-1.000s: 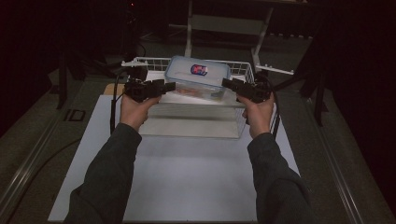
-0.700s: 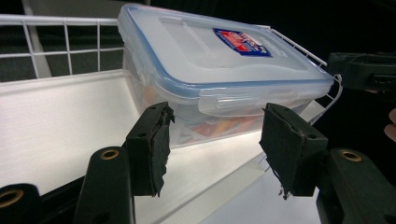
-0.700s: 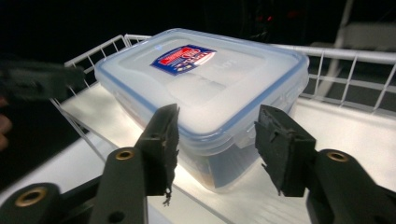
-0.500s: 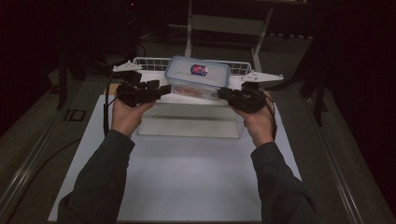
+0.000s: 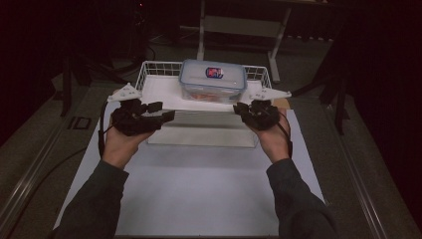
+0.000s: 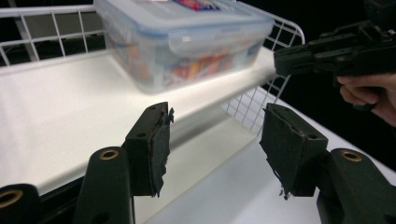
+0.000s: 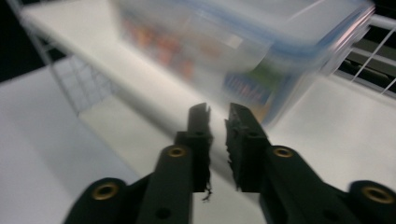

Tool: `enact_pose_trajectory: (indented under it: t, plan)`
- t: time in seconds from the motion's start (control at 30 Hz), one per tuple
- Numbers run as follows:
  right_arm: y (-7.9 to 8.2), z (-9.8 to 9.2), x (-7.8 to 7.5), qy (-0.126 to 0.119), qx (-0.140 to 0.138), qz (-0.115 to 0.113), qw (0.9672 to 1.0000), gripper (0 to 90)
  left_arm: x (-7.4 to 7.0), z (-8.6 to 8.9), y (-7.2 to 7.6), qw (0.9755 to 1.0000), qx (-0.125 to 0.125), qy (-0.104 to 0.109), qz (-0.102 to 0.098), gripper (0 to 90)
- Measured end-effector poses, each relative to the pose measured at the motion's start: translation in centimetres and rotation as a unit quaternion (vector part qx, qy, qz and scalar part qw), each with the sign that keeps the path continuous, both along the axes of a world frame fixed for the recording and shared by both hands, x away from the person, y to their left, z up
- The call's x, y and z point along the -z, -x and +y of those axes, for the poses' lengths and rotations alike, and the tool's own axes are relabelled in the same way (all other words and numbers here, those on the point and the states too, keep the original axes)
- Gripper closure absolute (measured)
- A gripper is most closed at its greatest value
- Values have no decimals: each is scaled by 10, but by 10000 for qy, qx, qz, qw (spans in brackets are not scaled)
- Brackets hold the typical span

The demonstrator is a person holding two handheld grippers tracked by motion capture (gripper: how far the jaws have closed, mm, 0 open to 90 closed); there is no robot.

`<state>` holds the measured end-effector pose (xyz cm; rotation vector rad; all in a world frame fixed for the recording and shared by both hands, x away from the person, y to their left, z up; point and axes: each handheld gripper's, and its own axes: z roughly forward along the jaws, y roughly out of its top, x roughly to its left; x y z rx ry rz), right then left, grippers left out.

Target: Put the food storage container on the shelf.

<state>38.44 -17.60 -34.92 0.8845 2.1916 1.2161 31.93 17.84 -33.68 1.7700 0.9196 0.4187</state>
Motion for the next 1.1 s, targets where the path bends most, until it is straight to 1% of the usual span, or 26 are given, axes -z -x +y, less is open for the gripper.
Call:
enact_pose_trajectory:
  t: [0.07, 0.1, 0.17, 0.2, 0.27, 0.33, 0.37, 0.43, 0.47, 0.5, 0.53, 0.57, 0.63, 0.67, 0.73, 0.77, 0.8, 0.83, 0.87, 0.9, 0.93, 0.97, 1.0, 1.03, 1.1]
  plan:
    - [11, -3, 7, 145, -141, -27, 9998, 621, 7, 5, 9, 9999, -15, -166, -32, 417]
    - [17, -5, 10, 194, -229, -20, 9995, 584, 11, 9, 14, 9997, -19, -222, -46, 414]
    - [31, -11, 19, 247, -332, -6, 9991, 538, 20, 16, 23, 9995, -65, -316, -46, 411]
    - [38, -15, 23, 243, -345, 7, 9991, 527, 25, 19, 28, 9994, -102, -318, -45, 410]
    - [52, -23, 33, 189, -404, 13, 9990, 490, 34, 26, 38, 9992, -172, -355, -65, 409]
    - [66, -33, 44, 171, -386, -23, 9991, 455, 43, 32, 48, 9991, -207, -370, -82, 407]
    - [73, -39, 49, 123, -371, 1, 9992, 451, 47, 34, 54, 9987, -212, -445, -94, 406]
    - [84, -53, 58, -31, -314, 91, 9995, 419, 56, 38, 64, 9981, -277, -523, -165, 402]
    - [89, -59, 62, -74, -273, 155, 9995, 418, 60, 40, 69, 9981, -289, -524, -161, 398]
    - [94, -66, 66, -126, -269, 178, 9994, 405, 64, 42, 74, 9976, -324, -579, -191, 391]
    - [98, -72, 69, -176, -260, 252, 9992, 379, 69, 44, 80, 9971, -369, -621, -244, 389]
    - [103, -78, 72, -190, -231, 304, 9991, 370, 73, 46, 85, 9969, -414, -613, -272, 389]
    - [112, -86, 78, -196, -177, 292, 9992, 328, 83, 50, 93, 9968, -471, -578, -283, 387]
    - [116, -90, 81, -227, -170, 303, 9991, 327, 87, 52, 96, 9966, -508, -575, -290, 386]
    - [124, -96, 87, -320, -159, 316, 9989, 319, 97, 58, 100, 9971, -600, -395, -237, 387]
    - [124, -96, 87, -320, -159, 316, 9989, 319, 97, 58, 100, 9971, -600, -395, -237, 387]
    - [126, -98, 90, -342, -154, 335, 9987, 319, 108, 60, 103, 9971, -671, -321, -182, 387]
    - [130, -101, 94, -329, -99, 322, 9989, 318, 111, 60, 103, 9970, -690, -324, -166, 386]
    - [130, -102, 95, -352, -82, 301, 9989, 318, 115, 61, 104, 9969, -702, -326, -134, 386]
    - [130, -104, 95, -412, -49, 312, 9987, 319, 119, 61, 104, 9966, -731, -373, -119, 386]
    - [131, -105, 96, -473, -27, 286, 9985, 319, 122, 60, 104, 9960, -783, -408, -155, 386]
    - [131, -105, 96, -473, -27, 286, 9985, 319, 122, 60, 104, 9960, -783, -408, -155, 387]
    - [131, -106, 97, -519, 8, 242, 9984, 320, 128, 61, 103, 9956, -843, -398, -131, 387]
    - [132, -107, 97, -547, 39, 190, 9983, 320, 130, 61, 103, 9953, -863, -413, -133, 387]
    - [133, -107, 98, -508, 94, 81, 9986, 320, 132, 59, 103, 9944, -913, -509, -183, 387]
